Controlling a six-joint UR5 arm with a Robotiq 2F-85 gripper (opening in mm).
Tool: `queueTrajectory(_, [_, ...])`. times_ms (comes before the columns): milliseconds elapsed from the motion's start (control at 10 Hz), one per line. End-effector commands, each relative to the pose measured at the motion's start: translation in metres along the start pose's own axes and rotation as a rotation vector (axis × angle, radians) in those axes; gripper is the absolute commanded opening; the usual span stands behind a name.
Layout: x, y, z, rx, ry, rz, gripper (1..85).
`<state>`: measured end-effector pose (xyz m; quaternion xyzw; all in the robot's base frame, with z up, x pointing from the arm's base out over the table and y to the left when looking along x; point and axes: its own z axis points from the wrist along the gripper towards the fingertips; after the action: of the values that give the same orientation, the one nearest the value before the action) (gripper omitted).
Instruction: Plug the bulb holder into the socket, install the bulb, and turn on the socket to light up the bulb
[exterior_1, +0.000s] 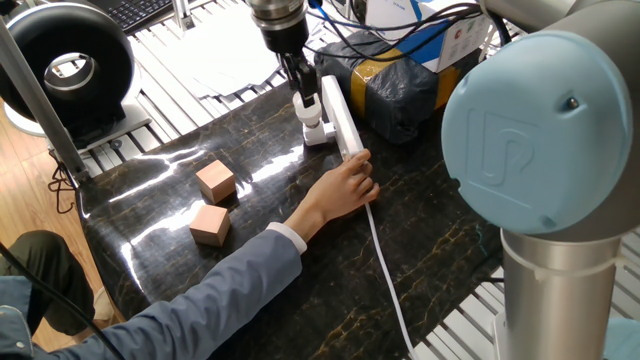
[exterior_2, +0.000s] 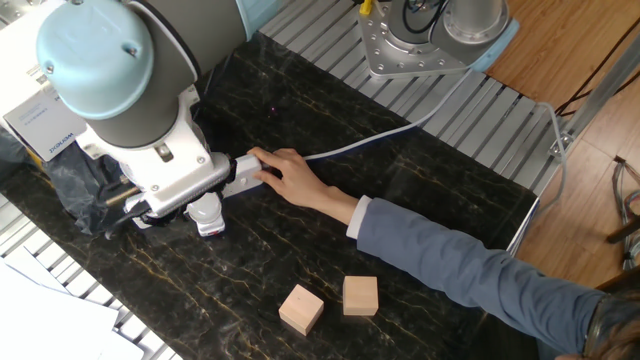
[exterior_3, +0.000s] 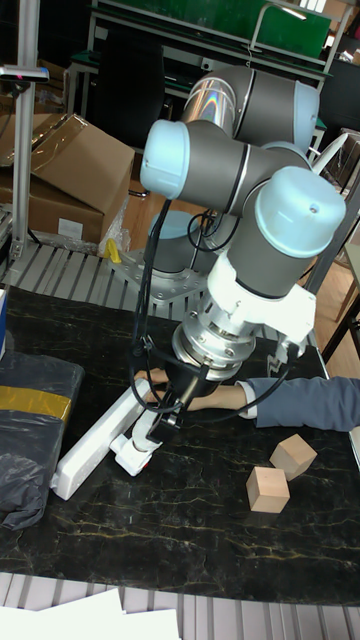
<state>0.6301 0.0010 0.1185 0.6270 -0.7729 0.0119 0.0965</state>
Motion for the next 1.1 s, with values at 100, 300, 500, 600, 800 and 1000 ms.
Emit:
queueTrajectory(100, [-0.0069, 0.0006, 0.0032, -0.007, -0.046, -0.084, 52.7])
queueTrajectory(300, [-0.0059, 0.0013, 0.0081, -0.002, -0.041, -0.080, 50.7])
queueTrajectory(500, [-0.0050, 0.0012, 0.0084, 0.002, -0.034, -0.054, 41.0])
queueTrajectory(600, [-0.0045, 0.0009, 0.0063, 0.007, -0.024, -0.039, 37.3])
queueTrajectory(800, [-0.0063, 0.0010, 0.0018, 0.014, -0.011, 0.009, 33.0])
queueTrajectory(1000, [-0.0055, 0.0045, 0.0008, 0.006, -0.011, 0.070, 32.3])
